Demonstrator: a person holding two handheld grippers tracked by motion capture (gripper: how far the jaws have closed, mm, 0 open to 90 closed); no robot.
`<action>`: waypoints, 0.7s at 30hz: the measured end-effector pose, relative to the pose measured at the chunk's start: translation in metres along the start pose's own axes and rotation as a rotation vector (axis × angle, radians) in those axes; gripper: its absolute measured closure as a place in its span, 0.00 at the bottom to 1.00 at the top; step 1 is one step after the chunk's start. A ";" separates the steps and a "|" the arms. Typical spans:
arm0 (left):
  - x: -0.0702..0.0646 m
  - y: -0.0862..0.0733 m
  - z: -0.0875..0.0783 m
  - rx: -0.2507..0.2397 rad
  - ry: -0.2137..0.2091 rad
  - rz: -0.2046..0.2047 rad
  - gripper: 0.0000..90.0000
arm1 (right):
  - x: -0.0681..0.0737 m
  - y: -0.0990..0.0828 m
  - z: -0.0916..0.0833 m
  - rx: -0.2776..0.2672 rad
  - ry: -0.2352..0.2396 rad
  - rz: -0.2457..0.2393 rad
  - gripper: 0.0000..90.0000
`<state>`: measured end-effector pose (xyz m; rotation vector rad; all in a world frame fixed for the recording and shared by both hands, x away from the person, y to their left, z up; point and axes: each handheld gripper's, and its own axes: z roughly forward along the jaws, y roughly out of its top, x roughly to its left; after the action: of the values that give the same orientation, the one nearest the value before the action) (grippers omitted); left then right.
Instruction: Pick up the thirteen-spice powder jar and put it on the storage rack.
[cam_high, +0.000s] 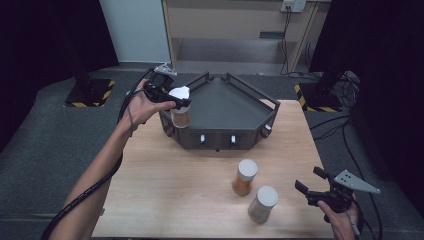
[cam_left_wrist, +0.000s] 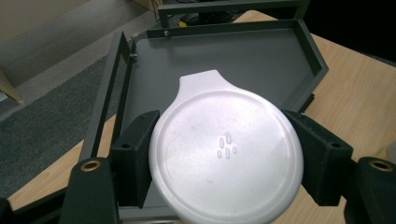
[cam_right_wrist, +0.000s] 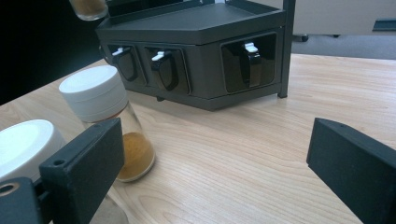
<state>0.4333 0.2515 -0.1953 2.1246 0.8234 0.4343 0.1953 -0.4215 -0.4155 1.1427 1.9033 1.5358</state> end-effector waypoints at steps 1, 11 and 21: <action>0.001 0.001 0.002 0.000 0.006 -0.004 0.33 | 0.000 0.000 0.000 0.000 0.000 0.001 0.05; 0.006 0.013 0.024 -0.002 0.055 -0.051 0.33 | -0.003 -0.001 0.001 -0.002 0.000 0.012 0.05; 0.008 0.016 0.043 0.025 0.073 -0.066 0.33 | -0.004 -0.002 0.001 -0.003 0.003 0.014 0.05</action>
<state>0.4688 0.2254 -0.2097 2.1084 0.9422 0.4710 0.1975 -0.4244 -0.4178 1.1551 1.8982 1.5486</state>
